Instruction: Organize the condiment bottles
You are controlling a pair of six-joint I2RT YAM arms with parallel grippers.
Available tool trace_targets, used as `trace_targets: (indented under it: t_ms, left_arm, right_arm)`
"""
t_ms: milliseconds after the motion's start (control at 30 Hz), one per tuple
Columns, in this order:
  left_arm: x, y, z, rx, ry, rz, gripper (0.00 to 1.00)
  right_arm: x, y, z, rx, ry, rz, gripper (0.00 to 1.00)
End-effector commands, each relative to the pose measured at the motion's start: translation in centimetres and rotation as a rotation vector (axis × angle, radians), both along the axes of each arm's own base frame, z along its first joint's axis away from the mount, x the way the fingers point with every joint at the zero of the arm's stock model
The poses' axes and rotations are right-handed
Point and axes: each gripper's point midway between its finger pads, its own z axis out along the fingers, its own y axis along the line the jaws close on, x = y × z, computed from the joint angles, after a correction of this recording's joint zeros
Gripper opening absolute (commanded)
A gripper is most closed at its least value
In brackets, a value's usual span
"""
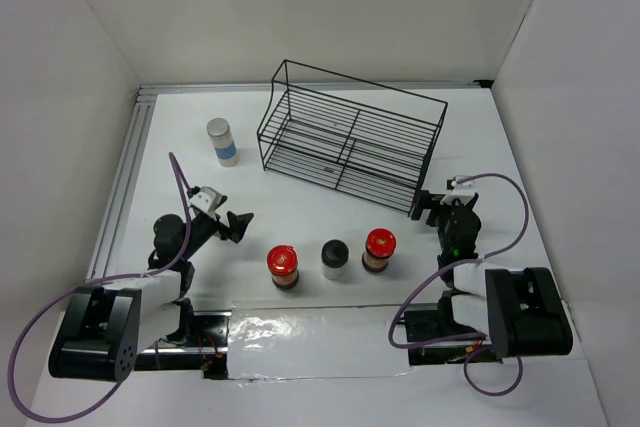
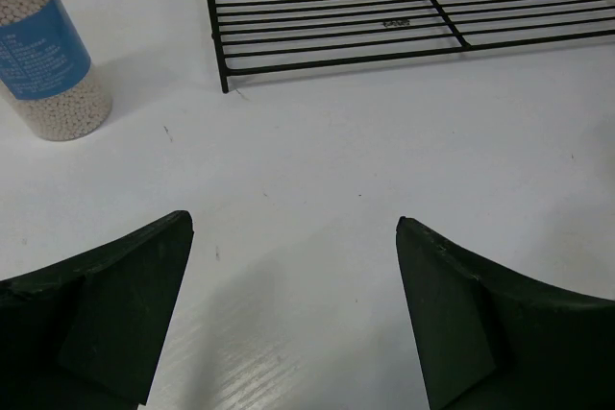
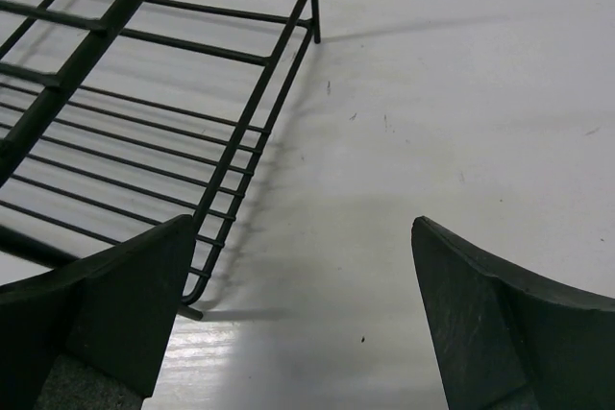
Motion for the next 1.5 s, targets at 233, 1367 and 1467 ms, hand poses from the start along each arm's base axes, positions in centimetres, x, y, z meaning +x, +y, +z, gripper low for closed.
trace_targets:
  t_ms: [233, 1367, 1467]
  left_arm:
    - [0.0, -0.5, 1.7, 0.028, -0.092, -0.041, 0.99]
    - [-9.6, 1.0, 19.5, 0.214, 0.017, -0.051, 0.99]
    - [-9.8, 1.5, 19.3, 0.241, 0.046, -0.036, 0.99]
  right_arm:
    - [-0.4, -2.2, 5.3, 0.013, -0.098, -0.107, 1.0]
    - [-8.8, 6.4, 25.0, 0.181, 0.403, 0.298, 0.74]
    - [-9.5, 6.0, 23.5, 0.195, 0.511, 0.256, 1.0]
